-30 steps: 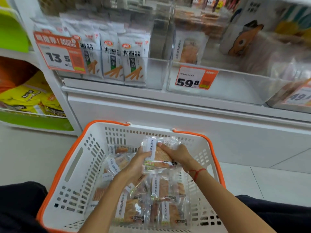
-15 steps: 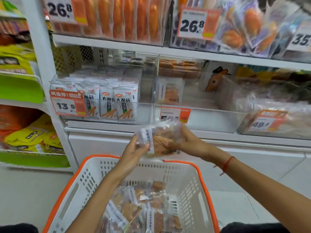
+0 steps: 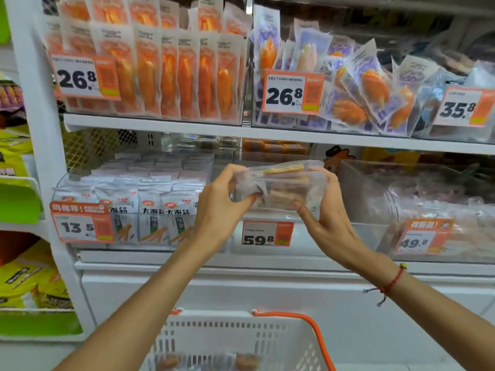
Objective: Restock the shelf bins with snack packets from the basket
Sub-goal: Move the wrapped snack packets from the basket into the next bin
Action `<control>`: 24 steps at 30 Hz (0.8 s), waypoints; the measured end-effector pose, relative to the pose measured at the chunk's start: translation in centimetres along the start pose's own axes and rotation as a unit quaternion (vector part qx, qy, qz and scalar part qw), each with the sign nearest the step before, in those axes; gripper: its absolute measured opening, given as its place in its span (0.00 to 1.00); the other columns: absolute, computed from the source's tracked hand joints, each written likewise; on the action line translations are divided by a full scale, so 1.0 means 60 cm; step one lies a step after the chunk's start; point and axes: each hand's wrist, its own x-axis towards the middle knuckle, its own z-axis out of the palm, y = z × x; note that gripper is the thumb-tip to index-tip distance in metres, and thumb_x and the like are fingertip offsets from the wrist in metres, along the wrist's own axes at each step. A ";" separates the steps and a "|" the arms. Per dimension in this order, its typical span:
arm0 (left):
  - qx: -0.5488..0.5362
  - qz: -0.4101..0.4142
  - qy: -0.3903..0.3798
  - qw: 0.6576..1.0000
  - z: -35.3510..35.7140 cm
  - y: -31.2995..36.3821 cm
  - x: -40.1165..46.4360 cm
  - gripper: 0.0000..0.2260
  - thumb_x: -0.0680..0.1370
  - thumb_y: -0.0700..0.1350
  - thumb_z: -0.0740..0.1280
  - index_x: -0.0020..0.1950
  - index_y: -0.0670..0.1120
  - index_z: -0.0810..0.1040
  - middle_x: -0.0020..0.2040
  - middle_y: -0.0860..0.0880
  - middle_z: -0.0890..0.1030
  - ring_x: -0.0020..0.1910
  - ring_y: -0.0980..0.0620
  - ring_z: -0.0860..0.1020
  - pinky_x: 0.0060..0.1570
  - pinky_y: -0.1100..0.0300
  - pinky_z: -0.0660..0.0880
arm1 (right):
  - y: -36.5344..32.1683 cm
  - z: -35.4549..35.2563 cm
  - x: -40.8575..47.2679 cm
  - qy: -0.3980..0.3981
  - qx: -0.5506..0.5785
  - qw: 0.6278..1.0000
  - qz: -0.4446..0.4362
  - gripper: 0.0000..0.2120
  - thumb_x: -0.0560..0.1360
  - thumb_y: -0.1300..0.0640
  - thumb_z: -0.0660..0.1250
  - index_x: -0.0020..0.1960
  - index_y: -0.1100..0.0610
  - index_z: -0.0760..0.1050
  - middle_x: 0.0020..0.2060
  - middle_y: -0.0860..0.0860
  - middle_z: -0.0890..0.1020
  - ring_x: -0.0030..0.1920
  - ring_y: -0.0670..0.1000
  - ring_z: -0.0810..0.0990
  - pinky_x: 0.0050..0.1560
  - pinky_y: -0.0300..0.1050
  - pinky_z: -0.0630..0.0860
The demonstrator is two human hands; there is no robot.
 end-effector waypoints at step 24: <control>0.708 0.086 -0.355 0.604 0.132 -0.106 0.228 0.17 0.81 0.50 0.59 0.69 0.46 0.69 0.68 0.43 0.72 0.68 0.43 0.68 0.67 0.51 0.61 | 0.217 0.150 0.147 -0.236 -0.042 0.908 0.345 0.30 0.69 0.57 0.75 0.65 0.59 0.65 0.56 0.54 0.73 0.55 0.53 0.72 0.44 0.40 0.67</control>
